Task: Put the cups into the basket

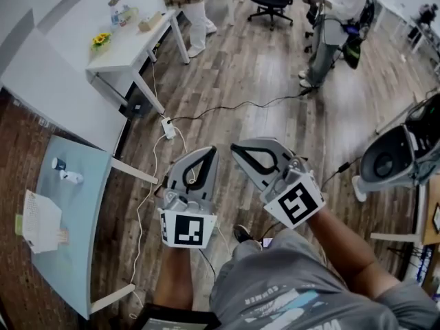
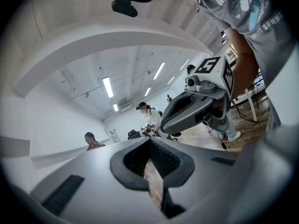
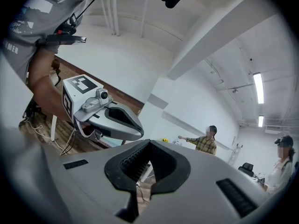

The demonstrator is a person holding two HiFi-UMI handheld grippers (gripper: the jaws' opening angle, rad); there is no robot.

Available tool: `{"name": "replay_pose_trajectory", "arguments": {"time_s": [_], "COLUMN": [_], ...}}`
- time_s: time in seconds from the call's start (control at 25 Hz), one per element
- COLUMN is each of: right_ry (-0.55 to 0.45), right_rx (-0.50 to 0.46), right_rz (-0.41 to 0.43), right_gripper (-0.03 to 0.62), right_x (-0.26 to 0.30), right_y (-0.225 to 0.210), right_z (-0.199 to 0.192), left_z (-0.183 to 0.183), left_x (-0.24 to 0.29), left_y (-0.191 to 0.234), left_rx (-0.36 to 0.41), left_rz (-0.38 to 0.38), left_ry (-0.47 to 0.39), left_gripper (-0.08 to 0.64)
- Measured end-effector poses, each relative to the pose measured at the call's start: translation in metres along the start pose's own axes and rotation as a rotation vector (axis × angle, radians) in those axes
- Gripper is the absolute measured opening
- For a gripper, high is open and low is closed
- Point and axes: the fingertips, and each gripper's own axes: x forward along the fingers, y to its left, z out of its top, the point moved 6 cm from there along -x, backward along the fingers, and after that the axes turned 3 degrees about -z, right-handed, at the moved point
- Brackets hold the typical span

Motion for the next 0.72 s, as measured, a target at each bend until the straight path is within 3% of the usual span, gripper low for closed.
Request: {"name": "replay_pose_trajectory", "arguments": {"time_s": [0.32, 0.72], "right_ry": [-0.04, -0.118], "right_rx": [-0.035, -0.008], "right_rz": [0.077, 0.224], "right_gripper": [0.009, 0.009], "right_x": [0.058, 0.145], "right_y": [-0.006, -0.021], "right_z": [0.023, 0.008], "left_z": [-0.017, -0.063], "left_x": [-0.015, -0.012], "left_y": [0.05, 0.11], "left_rx": [-0.021, -0.026], "left_rz": [0.073, 0.199], "left_ry": [0.039, 0.167], "left_gripper": [-0.003, -0.003]}}
